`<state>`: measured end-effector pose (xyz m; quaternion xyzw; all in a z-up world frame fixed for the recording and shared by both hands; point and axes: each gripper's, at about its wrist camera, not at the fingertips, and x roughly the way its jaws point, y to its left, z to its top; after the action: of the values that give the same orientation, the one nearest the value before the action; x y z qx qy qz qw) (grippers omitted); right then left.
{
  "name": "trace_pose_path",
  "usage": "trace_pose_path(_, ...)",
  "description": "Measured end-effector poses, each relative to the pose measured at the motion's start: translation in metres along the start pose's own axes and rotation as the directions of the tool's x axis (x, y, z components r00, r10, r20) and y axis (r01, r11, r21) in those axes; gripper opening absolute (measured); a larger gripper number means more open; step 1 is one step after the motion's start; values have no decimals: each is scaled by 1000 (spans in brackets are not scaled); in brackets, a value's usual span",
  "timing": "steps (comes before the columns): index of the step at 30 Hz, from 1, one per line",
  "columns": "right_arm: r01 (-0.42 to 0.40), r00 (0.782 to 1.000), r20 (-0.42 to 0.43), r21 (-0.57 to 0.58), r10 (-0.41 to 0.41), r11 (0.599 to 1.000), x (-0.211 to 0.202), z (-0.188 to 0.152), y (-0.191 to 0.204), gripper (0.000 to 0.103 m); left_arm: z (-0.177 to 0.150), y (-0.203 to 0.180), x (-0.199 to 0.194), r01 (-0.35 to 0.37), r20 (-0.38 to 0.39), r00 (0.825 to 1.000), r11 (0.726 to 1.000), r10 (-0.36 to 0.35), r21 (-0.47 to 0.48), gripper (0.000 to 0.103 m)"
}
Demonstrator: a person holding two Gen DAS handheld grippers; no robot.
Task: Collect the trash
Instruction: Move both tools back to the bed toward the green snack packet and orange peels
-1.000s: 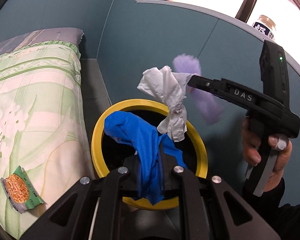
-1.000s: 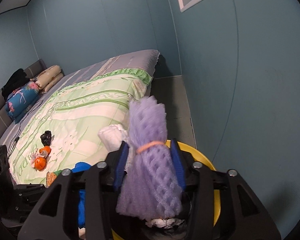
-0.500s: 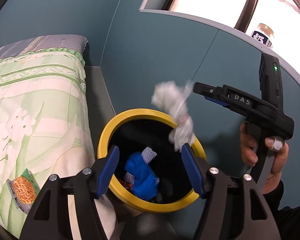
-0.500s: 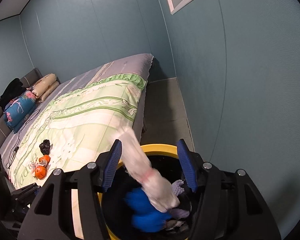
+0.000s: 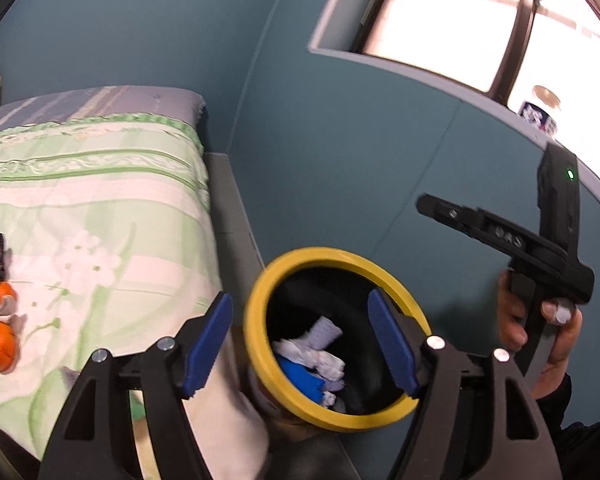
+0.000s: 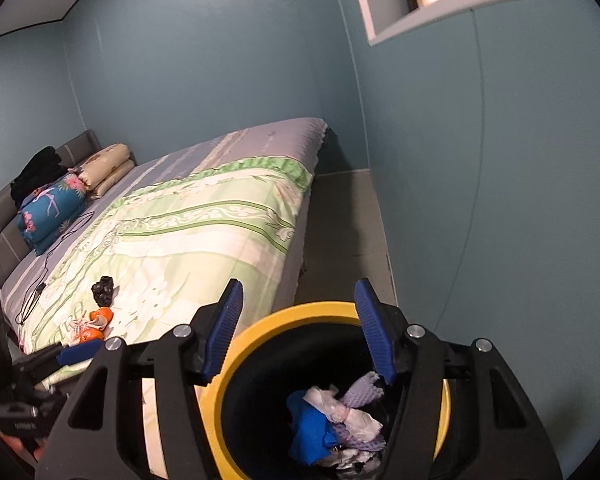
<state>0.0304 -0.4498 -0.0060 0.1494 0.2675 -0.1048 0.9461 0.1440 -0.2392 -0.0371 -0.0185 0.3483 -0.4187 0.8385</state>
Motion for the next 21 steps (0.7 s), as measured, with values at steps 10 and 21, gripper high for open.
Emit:
trace_pose_path(10, -96, 993, 58, -94, 101, 991, -6, 12, 46, 72, 21, 45, -52, -155, 108, 981, 987, 159, -49, 81)
trace_pose_path(21, -223, 972, 27, -201, 233, 954, 7, 7, 112, 81, 21, 92, -97, -302, 154, 936, 947, 316, -112, 87)
